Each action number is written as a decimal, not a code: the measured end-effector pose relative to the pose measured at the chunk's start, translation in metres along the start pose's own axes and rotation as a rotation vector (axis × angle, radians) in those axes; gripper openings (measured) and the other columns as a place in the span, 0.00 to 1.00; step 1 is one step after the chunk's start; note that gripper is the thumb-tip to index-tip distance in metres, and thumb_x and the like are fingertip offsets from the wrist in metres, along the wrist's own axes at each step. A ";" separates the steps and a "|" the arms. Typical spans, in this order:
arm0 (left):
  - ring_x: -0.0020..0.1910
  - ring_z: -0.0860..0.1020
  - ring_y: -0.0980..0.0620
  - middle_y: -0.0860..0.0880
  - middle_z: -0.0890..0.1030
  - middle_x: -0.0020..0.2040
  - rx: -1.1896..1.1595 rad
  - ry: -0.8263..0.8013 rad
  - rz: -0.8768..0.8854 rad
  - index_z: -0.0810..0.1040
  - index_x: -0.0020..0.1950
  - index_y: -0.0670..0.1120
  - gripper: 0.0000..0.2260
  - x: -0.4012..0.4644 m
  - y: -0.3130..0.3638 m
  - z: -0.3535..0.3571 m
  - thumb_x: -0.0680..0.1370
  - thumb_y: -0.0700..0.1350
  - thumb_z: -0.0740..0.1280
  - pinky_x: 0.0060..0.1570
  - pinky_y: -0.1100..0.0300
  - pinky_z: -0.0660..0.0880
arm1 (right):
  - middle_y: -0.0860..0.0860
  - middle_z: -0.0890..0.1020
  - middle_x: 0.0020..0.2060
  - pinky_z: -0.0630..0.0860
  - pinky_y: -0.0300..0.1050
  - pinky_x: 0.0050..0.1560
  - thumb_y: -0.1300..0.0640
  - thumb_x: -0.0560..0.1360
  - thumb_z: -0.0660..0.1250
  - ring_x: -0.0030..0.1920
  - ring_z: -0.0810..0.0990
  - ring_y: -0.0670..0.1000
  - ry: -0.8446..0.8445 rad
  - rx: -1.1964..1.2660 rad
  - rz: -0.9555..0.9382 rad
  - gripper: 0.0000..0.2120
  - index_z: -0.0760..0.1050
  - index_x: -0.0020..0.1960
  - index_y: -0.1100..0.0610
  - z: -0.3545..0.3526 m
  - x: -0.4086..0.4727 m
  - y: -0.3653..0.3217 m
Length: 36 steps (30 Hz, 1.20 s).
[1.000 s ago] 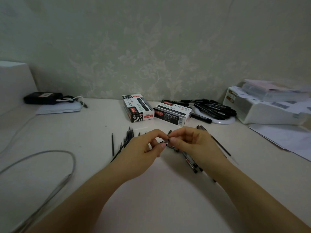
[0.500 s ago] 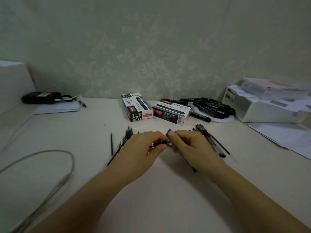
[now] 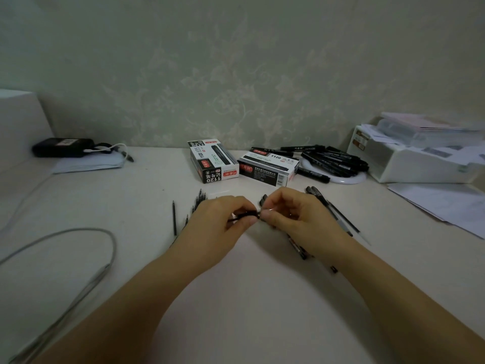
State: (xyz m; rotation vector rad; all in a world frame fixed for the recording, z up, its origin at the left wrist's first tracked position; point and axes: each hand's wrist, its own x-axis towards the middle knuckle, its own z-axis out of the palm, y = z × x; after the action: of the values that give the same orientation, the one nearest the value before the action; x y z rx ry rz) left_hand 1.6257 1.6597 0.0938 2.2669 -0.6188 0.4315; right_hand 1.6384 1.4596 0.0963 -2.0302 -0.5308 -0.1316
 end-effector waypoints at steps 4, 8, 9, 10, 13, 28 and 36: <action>0.47 0.76 0.65 0.60 0.81 0.45 0.018 -0.022 0.028 0.81 0.53 0.55 0.05 0.000 0.003 0.000 0.78 0.48 0.68 0.45 0.78 0.68 | 0.51 0.81 0.34 0.79 0.56 0.44 0.40 0.78 0.62 0.36 0.79 0.52 -0.005 -0.048 -0.001 0.16 0.79 0.41 0.50 0.002 -0.001 0.000; 0.47 0.77 0.64 0.60 0.81 0.45 0.025 -0.024 0.010 0.80 0.53 0.56 0.06 0.001 0.002 0.001 0.78 0.49 0.67 0.46 0.77 0.69 | 0.47 0.82 0.38 0.79 0.48 0.43 0.38 0.76 0.64 0.39 0.80 0.52 0.010 -0.051 -0.009 0.13 0.79 0.46 0.46 0.003 0.000 -0.001; 0.47 0.77 0.64 0.60 0.81 0.45 0.023 -0.019 0.010 0.80 0.53 0.56 0.06 0.001 0.001 0.001 0.78 0.49 0.67 0.46 0.77 0.69 | 0.46 0.82 0.39 0.79 0.46 0.42 0.41 0.76 0.66 0.39 0.79 0.51 0.005 -0.062 -0.015 0.09 0.78 0.47 0.46 0.003 0.001 0.000; 0.47 0.77 0.64 0.60 0.81 0.46 0.019 -0.016 0.014 0.80 0.53 0.55 0.06 0.001 0.001 0.000 0.78 0.49 0.67 0.46 0.78 0.69 | 0.46 0.81 0.38 0.78 0.46 0.42 0.43 0.77 0.66 0.39 0.79 0.51 0.000 -0.073 -0.022 0.07 0.78 0.46 0.46 0.002 0.001 0.000; 0.47 0.77 0.64 0.59 0.81 0.45 0.002 -0.028 0.023 0.80 0.53 0.56 0.05 0.001 0.003 0.001 0.78 0.49 0.67 0.46 0.77 0.69 | 0.48 0.80 0.34 0.78 0.52 0.43 0.39 0.77 0.61 0.37 0.78 0.51 -0.011 -0.060 -0.027 0.15 0.78 0.42 0.49 0.003 -0.001 -0.002; 0.46 0.77 0.62 0.58 0.81 0.44 -0.010 0.001 0.009 0.81 0.51 0.54 0.05 0.001 0.003 0.001 0.78 0.49 0.67 0.46 0.74 0.71 | 0.46 0.82 0.37 0.79 0.50 0.47 0.41 0.78 0.62 0.40 0.80 0.49 -0.025 -0.044 -0.023 0.11 0.78 0.44 0.45 0.002 0.000 -0.002; 0.45 0.76 0.58 0.56 0.80 0.42 0.009 0.054 0.008 0.82 0.49 0.53 0.04 0.001 0.006 0.000 0.75 0.46 0.71 0.45 0.69 0.72 | 0.48 0.79 0.32 0.73 0.42 0.39 0.48 0.81 0.61 0.36 0.77 0.48 0.034 -0.068 0.001 0.14 0.77 0.40 0.52 0.008 0.001 -0.003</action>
State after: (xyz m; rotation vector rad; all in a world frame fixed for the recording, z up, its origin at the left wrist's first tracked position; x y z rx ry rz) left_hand 1.6236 1.6558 0.0976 2.2549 -0.5993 0.4982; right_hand 1.6373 1.4683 0.0948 -2.0910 -0.5099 -0.1856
